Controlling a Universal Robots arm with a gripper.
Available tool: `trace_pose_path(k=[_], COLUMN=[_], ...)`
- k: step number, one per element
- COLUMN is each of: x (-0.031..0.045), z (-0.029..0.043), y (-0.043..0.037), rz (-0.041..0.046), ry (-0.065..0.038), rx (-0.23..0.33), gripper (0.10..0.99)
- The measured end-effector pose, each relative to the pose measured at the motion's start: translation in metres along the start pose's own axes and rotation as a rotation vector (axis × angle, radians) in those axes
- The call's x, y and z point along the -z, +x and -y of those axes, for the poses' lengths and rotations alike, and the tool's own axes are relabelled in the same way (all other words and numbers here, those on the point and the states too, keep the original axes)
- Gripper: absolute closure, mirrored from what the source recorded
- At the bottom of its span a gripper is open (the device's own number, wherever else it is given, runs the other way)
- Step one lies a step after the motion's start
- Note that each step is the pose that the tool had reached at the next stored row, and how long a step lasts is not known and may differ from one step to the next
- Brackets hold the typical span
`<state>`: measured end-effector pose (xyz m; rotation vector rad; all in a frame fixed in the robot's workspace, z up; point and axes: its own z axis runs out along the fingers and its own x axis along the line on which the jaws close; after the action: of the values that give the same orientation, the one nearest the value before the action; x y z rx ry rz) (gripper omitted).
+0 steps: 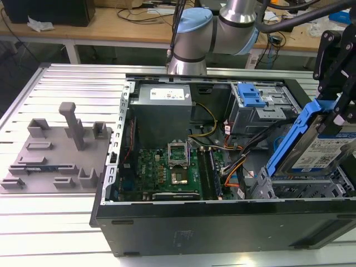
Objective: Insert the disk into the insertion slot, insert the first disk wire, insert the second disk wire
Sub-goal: 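Insert the disk into the insertion slot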
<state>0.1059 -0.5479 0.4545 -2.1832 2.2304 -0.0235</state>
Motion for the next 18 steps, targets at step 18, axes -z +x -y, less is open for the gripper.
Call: trace_pose_path(k=[18], x=[-0.0167], z=[0.0005], y=[0.0009], rz=[0.0000], ry=[-0.001], rx=[0.000], gripper=[0.718])
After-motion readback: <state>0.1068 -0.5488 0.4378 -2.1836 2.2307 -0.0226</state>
